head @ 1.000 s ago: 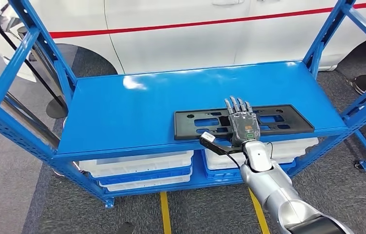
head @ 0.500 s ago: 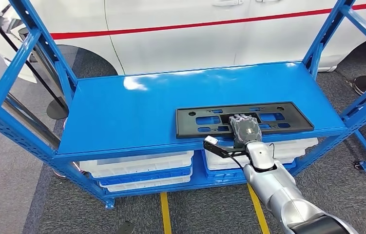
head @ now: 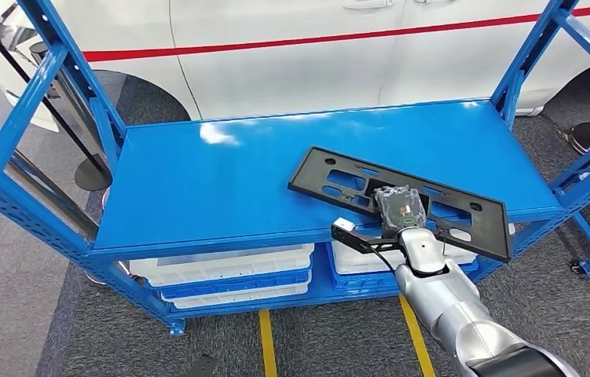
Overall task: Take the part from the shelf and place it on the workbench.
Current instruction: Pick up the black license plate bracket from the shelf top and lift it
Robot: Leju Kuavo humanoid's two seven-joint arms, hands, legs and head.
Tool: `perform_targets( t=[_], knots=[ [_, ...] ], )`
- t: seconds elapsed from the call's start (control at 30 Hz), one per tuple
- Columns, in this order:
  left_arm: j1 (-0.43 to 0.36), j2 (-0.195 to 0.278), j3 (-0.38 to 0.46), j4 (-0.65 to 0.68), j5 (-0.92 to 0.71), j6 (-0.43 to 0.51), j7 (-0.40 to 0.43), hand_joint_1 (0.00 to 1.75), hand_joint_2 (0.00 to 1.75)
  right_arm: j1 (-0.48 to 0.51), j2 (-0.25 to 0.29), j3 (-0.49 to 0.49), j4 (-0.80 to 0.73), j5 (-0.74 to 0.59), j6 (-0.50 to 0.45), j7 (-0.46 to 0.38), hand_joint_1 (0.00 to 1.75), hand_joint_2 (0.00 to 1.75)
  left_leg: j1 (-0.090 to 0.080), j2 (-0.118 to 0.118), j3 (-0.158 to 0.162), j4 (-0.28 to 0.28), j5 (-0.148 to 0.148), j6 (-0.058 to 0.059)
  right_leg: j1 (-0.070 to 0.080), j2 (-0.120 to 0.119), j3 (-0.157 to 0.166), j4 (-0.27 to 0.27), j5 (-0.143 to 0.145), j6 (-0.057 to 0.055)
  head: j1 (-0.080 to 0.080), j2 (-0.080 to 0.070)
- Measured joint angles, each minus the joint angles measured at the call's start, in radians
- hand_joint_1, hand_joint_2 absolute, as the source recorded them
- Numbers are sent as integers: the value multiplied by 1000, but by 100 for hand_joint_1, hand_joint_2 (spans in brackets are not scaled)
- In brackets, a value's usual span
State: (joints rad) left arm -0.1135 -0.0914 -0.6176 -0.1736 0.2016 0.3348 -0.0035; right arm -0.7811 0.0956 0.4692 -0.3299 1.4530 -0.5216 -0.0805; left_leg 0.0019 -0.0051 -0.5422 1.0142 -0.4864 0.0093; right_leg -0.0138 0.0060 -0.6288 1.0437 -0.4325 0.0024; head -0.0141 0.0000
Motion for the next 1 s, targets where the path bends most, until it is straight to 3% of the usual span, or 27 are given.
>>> perform_targets(
  t=[0.07, 0.5, 1.0],
  knots=[
    [0, 0, 0, 0, -1, 2, -3, 0, 175, 0, -2, 0, 0, 0, -1, 0, 175, 175, 0, 0, 0, 0, 0, 0, 0, 0, 0, 0, 0, 0, 0, 0],
    [-2, -2, -2, 0, -34, 74, -6, 0, 175, 7, -18, 0, 0, 1, -35, 16, 175, 175, 0, 0, 0, 0, 0, 0, 0, 0, 0, 0, 0, 0, 0, 0],
    [-6, -6, -2, 0, -28, 88, -17, 0, 175, 12, -28, 8, 0, 13, -64, 27, 175, 175, 0, 0, 0, 0, 0, 0, -1, 0, 0, 0, 0, 0, 0, 0]
  ],
)
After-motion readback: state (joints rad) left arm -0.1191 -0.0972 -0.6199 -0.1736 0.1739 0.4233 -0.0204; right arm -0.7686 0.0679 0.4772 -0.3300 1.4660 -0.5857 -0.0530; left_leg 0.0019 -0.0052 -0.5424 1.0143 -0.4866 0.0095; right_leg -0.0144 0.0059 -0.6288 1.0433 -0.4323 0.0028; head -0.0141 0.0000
